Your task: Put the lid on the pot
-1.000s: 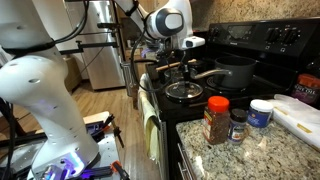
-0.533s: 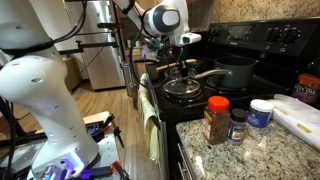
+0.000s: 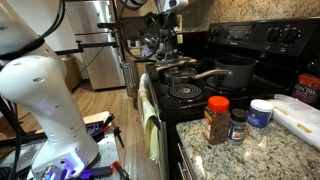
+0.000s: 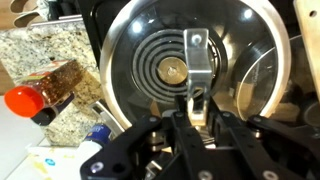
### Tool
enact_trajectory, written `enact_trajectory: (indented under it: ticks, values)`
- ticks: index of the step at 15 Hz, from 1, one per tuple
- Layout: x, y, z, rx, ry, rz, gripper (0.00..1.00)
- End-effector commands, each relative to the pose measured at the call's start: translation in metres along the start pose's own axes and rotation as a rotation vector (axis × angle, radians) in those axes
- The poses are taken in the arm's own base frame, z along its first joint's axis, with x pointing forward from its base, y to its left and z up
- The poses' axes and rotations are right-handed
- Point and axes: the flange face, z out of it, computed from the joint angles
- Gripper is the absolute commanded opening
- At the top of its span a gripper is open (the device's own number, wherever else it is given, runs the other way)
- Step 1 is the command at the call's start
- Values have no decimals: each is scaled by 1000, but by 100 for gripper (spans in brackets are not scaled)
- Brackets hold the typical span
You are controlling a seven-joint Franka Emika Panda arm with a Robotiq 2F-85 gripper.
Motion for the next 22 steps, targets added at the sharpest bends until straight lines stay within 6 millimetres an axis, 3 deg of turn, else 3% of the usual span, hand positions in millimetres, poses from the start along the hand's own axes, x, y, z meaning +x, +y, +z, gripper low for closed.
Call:
enact_trajectory:
  ticks: [1,4,9,10,13,16,17,22]
  values:
    - [15,-10,-54,-66,87,-65,5]
    - [47,-27,-76,-101,177,-109,5]
    - [120,-57,-70,-136,239,-153,5]
    - [88,-45,-68,-121,229,-119,22]
    - [116,-58,-56,-119,221,-128,22]
    - [119,-60,-57,-116,224,-129,22]
    - [119,-60,-58,-115,225,-129,5]
    - [156,-54,-50,-77,150,-69,5]
